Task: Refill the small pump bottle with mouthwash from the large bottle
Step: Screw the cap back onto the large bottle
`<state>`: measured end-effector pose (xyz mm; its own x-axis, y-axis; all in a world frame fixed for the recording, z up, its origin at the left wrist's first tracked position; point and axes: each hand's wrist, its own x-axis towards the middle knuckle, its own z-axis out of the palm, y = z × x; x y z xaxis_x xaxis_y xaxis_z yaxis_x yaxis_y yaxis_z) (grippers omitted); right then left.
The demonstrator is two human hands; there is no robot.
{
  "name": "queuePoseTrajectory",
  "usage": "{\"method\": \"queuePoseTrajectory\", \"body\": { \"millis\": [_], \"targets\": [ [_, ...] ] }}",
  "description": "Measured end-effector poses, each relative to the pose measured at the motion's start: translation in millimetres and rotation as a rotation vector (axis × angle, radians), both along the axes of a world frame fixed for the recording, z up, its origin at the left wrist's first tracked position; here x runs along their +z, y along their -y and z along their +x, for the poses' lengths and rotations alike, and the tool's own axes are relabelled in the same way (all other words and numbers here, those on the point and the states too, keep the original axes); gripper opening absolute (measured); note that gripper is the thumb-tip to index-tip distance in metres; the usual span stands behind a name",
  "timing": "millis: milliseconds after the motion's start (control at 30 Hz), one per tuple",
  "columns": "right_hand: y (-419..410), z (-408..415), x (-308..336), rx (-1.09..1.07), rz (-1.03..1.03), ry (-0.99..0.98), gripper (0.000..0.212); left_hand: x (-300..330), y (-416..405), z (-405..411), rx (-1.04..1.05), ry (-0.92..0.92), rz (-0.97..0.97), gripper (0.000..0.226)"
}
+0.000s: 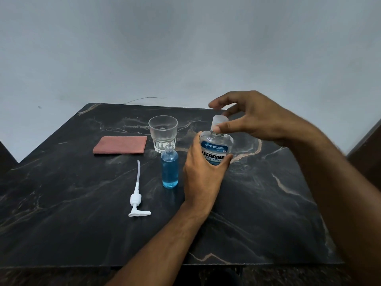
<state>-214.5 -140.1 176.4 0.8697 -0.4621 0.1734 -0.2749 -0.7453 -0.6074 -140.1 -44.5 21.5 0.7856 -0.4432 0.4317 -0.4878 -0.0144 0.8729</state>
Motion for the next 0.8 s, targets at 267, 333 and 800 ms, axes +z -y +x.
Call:
{"method": "queuePoseTrajectory", "body": {
  "millis": [267, 333, 800],
  "targets": [
    [1.0, 10.3, -3.8, -0.098, -0.128, 0.075, 0.035, -1.4, 0.2, 1.1, -0.003, 0.009, 0.002, 0.095],
    [-2.4, 15.5, -6.9, -0.124, -0.220, 0.052, 0.036, -2.3, 0.7, 1.7, -0.006, 0.009, 0.008, 0.097],
    [0.3, 6.2, -15.0, -0.203, -0.174, 0.061, 0.037, -4.2, 1.7, 3.3, 0.002, 0.023, 0.003, 0.094]
  ]
}}
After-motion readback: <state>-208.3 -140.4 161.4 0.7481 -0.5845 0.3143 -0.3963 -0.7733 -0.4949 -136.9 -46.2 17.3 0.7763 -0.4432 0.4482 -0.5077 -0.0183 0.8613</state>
